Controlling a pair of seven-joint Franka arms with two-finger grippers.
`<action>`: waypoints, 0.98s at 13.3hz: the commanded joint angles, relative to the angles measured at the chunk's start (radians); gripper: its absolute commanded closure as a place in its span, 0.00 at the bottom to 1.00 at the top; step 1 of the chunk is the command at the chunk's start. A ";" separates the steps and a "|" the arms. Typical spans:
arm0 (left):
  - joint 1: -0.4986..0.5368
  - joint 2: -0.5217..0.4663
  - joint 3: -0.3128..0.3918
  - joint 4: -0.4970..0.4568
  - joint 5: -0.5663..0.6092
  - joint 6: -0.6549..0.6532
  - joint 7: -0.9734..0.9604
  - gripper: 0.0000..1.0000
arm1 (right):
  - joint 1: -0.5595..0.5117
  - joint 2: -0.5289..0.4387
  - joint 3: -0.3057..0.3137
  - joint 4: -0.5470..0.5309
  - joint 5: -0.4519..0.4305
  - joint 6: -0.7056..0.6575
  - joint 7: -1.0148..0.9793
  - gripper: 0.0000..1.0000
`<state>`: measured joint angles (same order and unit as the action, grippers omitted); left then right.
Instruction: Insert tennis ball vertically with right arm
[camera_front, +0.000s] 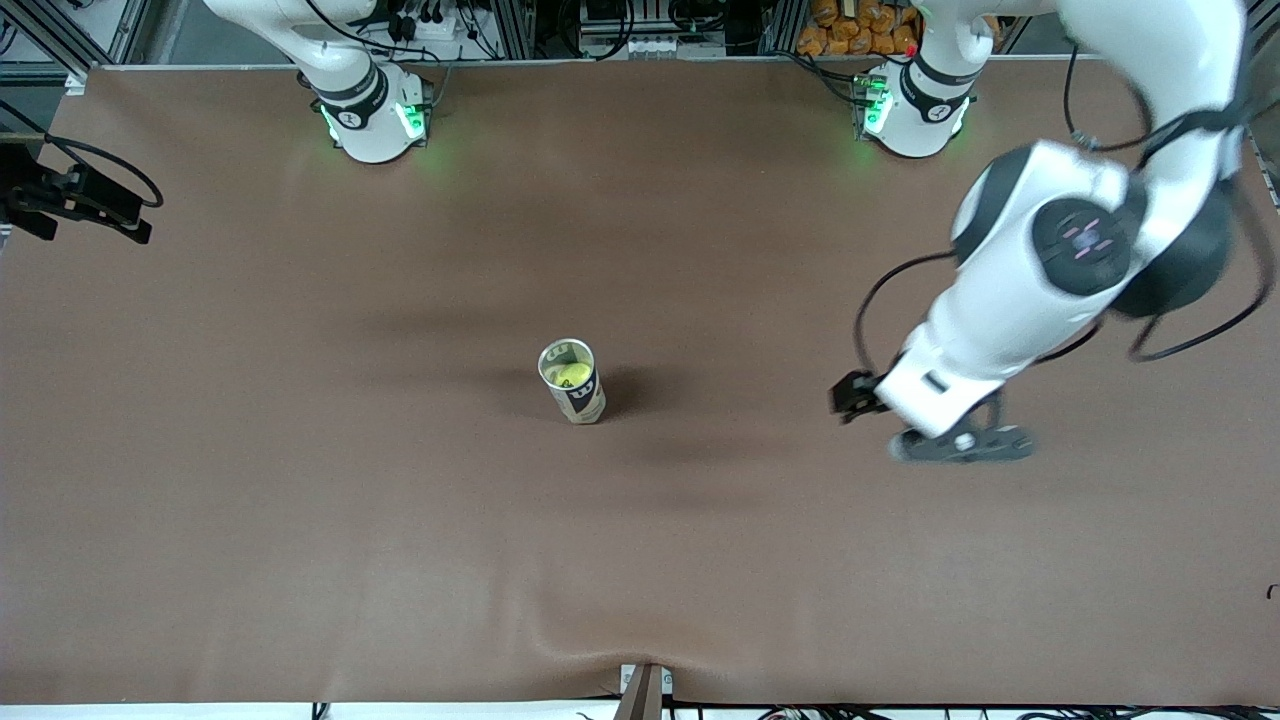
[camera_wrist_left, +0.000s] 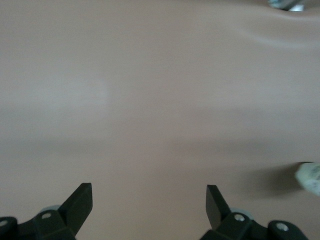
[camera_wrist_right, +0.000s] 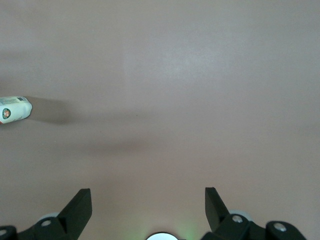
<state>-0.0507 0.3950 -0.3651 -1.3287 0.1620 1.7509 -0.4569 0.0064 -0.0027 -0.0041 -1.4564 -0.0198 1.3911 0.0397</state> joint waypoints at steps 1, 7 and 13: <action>0.035 -0.140 0.072 -0.058 -0.038 -0.156 0.058 0.00 | -0.008 0.009 0.004 0.024 0.014 -0.017 0.000 0.00; 0.092 -0.451 0.301 -0.320 -0.219 -0.192 0.372 0.00 | -0.010 0.009 0.004 0.024 0.014 -0.017 0.000 0.00; 0.124 -0.570 0.272 -0.392 -0.199 -0.221 0.432 0.00 | -0.008 0.009 0.004 0.024 0.014 -0.023 -0.001 0.00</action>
<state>0.0569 -0.1448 -0.0660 -1.6886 -0.0403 1.5352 -0.0418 0.0064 -0.0022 -0.0043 -1.4557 -0.0194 1.3865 0.0397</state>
